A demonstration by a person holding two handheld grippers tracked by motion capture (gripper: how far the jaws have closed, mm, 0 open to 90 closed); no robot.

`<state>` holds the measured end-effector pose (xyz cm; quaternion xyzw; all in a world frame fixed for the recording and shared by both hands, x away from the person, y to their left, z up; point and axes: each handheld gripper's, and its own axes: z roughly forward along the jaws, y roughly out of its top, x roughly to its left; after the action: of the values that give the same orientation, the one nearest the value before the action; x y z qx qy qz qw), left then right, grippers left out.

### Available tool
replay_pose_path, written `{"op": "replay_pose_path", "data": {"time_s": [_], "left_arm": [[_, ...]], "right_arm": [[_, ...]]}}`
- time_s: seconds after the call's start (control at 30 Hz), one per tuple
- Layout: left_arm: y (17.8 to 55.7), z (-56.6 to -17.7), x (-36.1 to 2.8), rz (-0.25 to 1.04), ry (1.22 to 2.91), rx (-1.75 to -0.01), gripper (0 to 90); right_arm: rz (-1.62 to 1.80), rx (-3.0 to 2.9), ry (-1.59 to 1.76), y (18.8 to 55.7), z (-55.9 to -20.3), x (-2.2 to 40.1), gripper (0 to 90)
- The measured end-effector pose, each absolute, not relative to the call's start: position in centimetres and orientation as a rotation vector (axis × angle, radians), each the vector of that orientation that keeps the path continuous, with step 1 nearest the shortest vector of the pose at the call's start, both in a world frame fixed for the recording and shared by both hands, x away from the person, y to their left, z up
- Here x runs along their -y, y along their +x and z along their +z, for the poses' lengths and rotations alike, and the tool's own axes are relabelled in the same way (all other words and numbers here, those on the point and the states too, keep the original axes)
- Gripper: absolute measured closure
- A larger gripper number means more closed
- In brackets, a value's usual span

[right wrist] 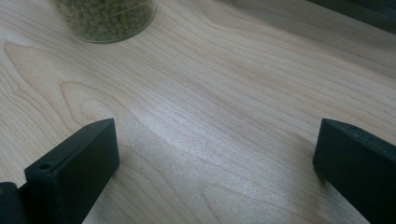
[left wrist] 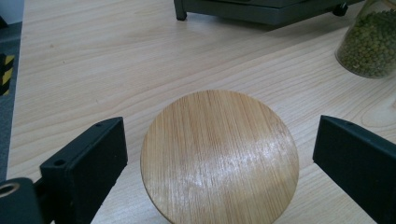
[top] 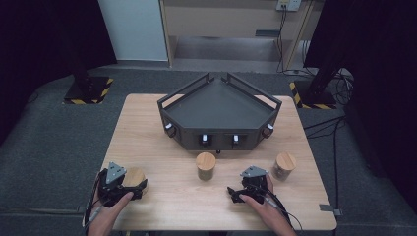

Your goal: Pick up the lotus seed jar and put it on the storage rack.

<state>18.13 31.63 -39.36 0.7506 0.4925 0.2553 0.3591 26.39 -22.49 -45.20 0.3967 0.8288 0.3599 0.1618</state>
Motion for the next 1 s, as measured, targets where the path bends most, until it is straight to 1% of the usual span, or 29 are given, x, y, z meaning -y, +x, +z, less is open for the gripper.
{"op": "replay_pose_path", "data": {"time_s": [0.63, 1.0], "left_arm": [[18.2, -41.3, -31.8, 0.631, 1.94, -1.301, 2.1], [18.1, -42.6, -31.5, 0.638, 1.937, -1.303, 5.8]], "right_arm": [[1.027, -2.365, 1.133, 26.4, -45.2, 22.5, 0.5], [1.027, -2.365, 1.133, 26.4, -45.2, 22.5, 0.5]]}}
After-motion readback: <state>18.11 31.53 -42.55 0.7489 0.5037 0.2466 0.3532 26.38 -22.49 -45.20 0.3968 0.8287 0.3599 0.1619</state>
